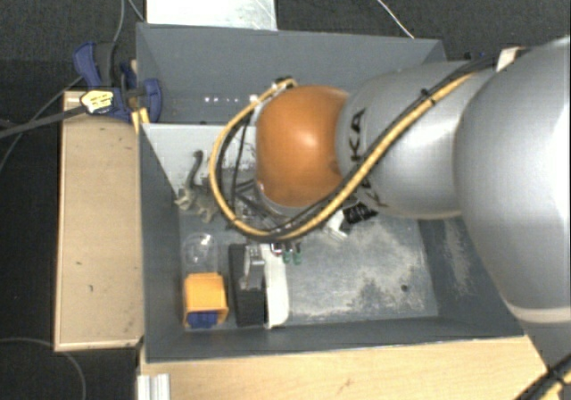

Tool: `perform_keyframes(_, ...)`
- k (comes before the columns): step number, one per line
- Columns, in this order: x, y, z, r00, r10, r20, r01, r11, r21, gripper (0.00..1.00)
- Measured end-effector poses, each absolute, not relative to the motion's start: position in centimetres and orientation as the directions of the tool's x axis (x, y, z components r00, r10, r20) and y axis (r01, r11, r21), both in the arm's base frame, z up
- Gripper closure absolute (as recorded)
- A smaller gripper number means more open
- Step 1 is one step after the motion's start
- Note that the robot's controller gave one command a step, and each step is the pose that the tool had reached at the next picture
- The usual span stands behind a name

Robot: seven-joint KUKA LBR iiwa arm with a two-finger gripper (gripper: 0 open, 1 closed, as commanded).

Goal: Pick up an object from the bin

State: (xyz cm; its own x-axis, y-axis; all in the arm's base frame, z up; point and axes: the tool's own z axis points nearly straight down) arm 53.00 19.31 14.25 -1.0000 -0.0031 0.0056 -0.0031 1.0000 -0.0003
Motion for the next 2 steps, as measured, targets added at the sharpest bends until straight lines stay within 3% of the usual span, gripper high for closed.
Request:
perform_keyframes(1, 53.2, 19.2, 14.7, -1.000, 0.003, -0.002, 0.003, 1.000, 0.001, 0.00)
perform_keyframes(2, 48.9, 25.2, 13.8, -0.948, -0.318, 0.007, -0.318, 0.948, 0.004, 0.00)
